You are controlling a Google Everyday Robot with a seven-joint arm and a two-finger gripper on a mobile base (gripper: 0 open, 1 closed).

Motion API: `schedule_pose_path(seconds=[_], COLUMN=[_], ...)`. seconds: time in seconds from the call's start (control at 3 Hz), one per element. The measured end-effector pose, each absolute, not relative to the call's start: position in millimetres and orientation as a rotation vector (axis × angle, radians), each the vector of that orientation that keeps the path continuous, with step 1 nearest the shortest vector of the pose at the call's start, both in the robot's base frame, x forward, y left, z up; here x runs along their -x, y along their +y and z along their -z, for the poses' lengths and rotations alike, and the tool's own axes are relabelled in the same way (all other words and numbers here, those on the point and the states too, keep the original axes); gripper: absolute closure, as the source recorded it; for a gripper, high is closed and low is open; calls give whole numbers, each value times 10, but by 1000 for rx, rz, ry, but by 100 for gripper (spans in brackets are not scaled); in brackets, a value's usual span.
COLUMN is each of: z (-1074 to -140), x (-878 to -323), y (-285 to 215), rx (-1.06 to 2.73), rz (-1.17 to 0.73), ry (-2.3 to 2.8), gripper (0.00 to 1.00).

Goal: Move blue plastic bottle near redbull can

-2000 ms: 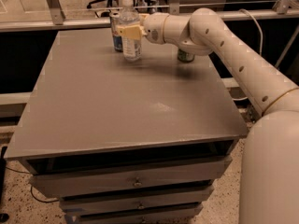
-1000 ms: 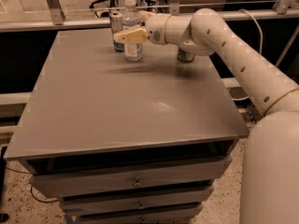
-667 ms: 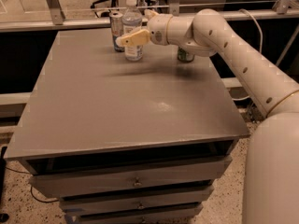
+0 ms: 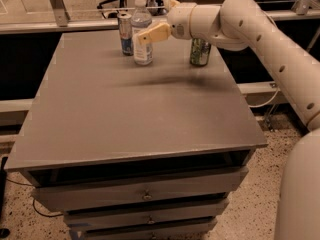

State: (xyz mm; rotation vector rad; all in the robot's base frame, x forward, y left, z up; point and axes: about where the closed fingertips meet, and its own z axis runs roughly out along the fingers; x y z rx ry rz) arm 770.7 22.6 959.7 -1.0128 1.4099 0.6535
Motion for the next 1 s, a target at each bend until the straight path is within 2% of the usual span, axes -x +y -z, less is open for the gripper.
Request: schedule_pose_path(seconds=[0.67, 1.0], z=[-10329, -10477], x=[-7067, -6590], y=[-674, -995], rx=[1036, 1001], rz=[-461, -435], ry=[1326, 1234], gripper=[0, 0])
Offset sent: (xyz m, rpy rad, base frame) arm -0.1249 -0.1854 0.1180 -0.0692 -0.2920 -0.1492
